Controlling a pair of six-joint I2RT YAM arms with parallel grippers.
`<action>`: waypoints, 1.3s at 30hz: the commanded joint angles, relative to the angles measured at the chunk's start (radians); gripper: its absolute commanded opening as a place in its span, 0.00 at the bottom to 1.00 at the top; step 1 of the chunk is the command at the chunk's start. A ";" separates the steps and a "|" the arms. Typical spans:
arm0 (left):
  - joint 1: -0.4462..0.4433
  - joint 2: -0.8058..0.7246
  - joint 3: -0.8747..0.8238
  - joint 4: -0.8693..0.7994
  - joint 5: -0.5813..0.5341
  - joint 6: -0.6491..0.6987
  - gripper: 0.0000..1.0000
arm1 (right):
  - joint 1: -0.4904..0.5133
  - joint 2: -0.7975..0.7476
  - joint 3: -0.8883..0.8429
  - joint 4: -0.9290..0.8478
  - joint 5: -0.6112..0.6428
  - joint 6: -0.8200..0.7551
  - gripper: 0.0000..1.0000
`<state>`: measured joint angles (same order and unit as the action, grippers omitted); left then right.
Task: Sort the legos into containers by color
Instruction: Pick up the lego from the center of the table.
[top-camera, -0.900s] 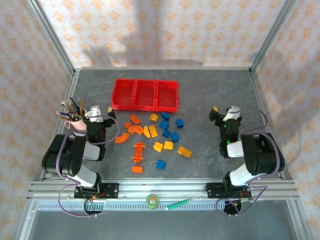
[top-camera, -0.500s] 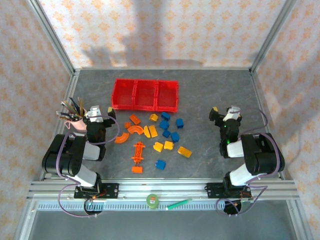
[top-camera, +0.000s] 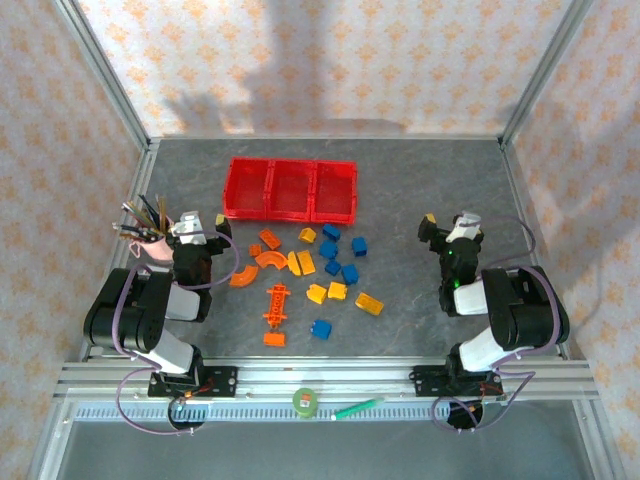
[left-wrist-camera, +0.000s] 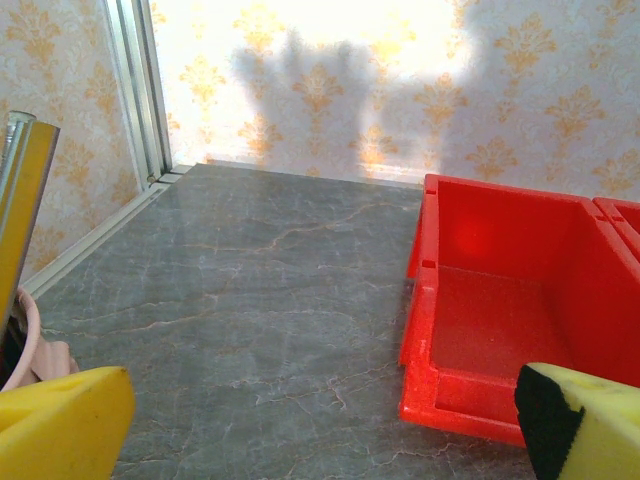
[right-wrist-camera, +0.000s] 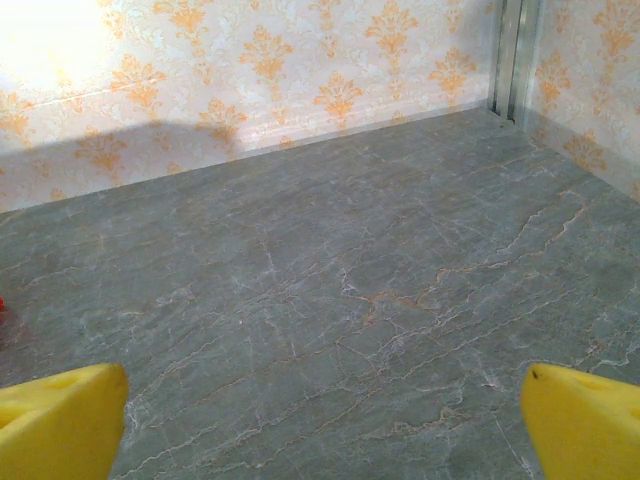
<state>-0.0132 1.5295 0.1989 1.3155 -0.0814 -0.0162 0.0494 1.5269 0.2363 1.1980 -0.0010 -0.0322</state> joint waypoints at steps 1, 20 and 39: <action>-0.007 0.004 -0.008 0.045 0.019 0.021 0.99 | -0.006 -0.008 -0.004 0.031 -0.003 -0.020 1.00; -0.007 -0.019 -0.020 0.052 -0.019 0.007 0.99 | -0.006 -0.017 -0.007 0.032 0.003 -0.017 1.00; -0.002 -0.524 0.092 -0.511 -0.027 -0.284 0.99 | -0.005 -0.455 0.159 -0.660 0.139 0.458 1.00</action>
<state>-0.0132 1.0435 0.2291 0.9672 -0.1196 -0.1707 0.0494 1.1038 0.3408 0.7586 0.0887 0.2020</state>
